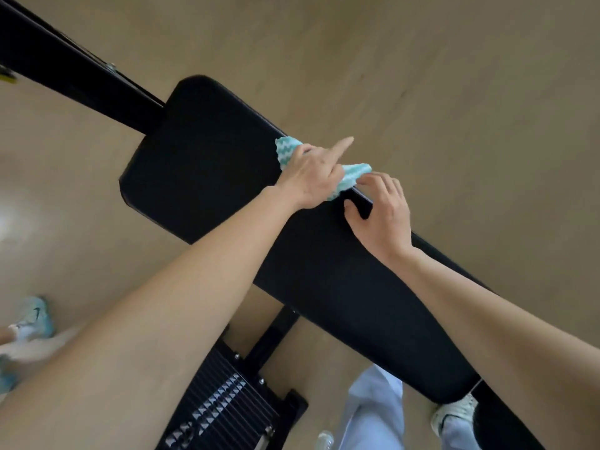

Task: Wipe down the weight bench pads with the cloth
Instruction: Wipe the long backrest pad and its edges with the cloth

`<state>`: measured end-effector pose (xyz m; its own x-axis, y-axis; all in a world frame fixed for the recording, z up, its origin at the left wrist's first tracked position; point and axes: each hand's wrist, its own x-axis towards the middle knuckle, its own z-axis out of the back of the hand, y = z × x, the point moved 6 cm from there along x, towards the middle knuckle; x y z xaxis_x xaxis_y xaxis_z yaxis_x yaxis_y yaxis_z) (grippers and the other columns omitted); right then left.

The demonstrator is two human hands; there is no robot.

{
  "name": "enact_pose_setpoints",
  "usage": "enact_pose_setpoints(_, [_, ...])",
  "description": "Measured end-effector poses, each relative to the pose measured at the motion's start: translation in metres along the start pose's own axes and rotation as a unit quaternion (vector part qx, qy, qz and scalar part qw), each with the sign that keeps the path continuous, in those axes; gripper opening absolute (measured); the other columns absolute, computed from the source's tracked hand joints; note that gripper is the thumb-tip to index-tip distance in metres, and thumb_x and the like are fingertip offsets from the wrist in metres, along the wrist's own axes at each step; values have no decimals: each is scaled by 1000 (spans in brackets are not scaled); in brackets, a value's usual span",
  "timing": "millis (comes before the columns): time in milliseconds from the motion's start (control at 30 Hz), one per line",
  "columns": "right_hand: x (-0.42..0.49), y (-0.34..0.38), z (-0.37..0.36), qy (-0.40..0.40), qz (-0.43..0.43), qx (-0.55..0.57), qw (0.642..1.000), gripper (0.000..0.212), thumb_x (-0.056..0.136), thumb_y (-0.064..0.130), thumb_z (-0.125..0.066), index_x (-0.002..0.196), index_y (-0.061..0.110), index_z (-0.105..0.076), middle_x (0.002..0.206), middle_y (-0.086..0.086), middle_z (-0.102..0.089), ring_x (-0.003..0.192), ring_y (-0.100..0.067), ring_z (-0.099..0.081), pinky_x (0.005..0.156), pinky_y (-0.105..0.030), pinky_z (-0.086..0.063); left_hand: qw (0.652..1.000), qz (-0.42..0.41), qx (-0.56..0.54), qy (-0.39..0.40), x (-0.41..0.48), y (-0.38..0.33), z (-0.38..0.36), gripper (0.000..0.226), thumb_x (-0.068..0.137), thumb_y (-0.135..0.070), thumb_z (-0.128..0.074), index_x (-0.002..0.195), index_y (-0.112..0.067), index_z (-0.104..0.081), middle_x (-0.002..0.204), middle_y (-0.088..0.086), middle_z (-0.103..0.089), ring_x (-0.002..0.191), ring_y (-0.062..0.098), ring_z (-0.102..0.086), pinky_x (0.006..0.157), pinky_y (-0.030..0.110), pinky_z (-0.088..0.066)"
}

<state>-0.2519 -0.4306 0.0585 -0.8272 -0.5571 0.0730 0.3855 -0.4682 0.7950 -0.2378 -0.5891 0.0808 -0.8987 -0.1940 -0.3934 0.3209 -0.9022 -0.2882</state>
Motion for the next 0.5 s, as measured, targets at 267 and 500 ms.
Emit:
enact_pose_setpoints(267, [52,49,-74,198,-20,-86,976,77,101,56,-47,162,21,-18,146,-14,-52,133,-37,-49,113,-49,-37,960,138,92,-224,-73,55,49,57,98,-25,-56,152,-17,-42,161,5,-37,149,29,-31,116,50,-36])
enact_pose_setpoints(500, [79,60,-87,266,-22,-84,960,63,103,56,-39,156,25,-24,145,-6,-50,126,-36,-53,89,-46,-45,959,205,161,-108,-97,80,22,96,93,-66,-51,163,-18,-5,171,4,2,157,33,4,123,62,-13])
